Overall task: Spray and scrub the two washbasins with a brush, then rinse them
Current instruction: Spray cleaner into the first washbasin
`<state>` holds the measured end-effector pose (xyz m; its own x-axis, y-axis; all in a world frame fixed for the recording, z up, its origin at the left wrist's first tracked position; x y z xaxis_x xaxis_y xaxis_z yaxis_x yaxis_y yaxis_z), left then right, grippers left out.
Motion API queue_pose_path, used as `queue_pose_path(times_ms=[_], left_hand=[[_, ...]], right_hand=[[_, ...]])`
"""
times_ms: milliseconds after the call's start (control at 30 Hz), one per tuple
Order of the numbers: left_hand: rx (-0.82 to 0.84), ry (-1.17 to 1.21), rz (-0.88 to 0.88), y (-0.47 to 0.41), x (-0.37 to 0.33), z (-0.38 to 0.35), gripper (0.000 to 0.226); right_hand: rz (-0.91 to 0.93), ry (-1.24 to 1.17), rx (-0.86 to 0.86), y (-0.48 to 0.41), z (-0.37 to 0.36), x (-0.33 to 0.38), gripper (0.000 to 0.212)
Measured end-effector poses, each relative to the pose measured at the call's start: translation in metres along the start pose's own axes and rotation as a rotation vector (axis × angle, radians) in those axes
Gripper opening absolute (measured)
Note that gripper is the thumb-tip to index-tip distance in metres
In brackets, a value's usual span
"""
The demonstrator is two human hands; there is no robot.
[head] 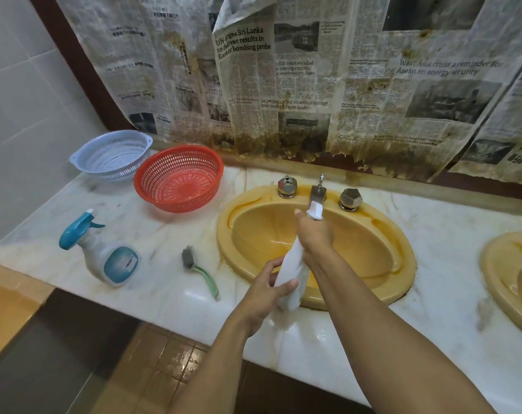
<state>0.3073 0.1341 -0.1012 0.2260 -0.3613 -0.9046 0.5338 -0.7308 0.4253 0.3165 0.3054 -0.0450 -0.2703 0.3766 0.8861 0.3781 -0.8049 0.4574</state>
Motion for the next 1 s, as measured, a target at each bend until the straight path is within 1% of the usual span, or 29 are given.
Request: queue_pose_path(times_ms=[100,233,367,467,533,633,733,867,933,1000], left_hand=[[0.017,-0.018,0.017,-0.007,0.001,0.009,0.058],[0.051,-0.015,0.027,-0.011,0.001,0.010,0.064],[0.011,-0.018,0.016,-0.004,-0.003,0.014,0.071],[-0.023,-0.040,-0.002,0.006,-0.007,0.021,0.063],[-0.028,-0.048,-0.008,0.013,-0.010,0.024,0.061],[-0.007,-0.015,-0.014,0.026,-0.009,0.023,0.072],[0.007,-0.001,-0.030,0.041,-0.005,0.018,0.082],[-0.015,0.008,-0.047,0.059,0.000,0.018,0.074],[-0.026,0.004,-0.044,0.065,0.004,0.021,0.073],[-0.036,0.004,-0.037,0.071,0.007,0.022,0.074]], right_hand=[[-0.008,-0.028,0.022,-0.007,-0.007,-0.007,0.033],[0.060,-0.057,0.142,-0.004,-0.025,-0.001,0.022],[0.030,-0.032,0.123,-0.001,-0.024,0.001,0.030],[-0.011,-0.059,0.122,0.005,-0.025,-0.004,0.033],[0.008,-0.091,0.143,0.012,-0.029,-0.005,0.028],[0.067,-0.086,0.250,0.026,-0.040,-0.001,0.020],[0.055,-0.017,0.361,0.043,-0.052,-0.003,0.031],[0.007,0.042,0.334,0.058,-0.049,-0.018,0.031],[0.020,0.034,0.336,0.063,-0.048,-0.023,0.027],[0.058,0.024,0.405,0.072,-0.054,-0.020,0.014]])
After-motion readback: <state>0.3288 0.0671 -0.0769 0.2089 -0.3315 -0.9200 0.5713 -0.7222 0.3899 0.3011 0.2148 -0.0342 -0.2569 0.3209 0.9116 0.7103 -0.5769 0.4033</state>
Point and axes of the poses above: each hand's wrist, its own y-axis away from the middle knuckle, its own z-axis out of the back of the hand, x = y × z, the point moved 10 cm from there along -y, towards the middle knuckle, and after that the axes turned 10 degrees about -y, right-handed, at the moved point
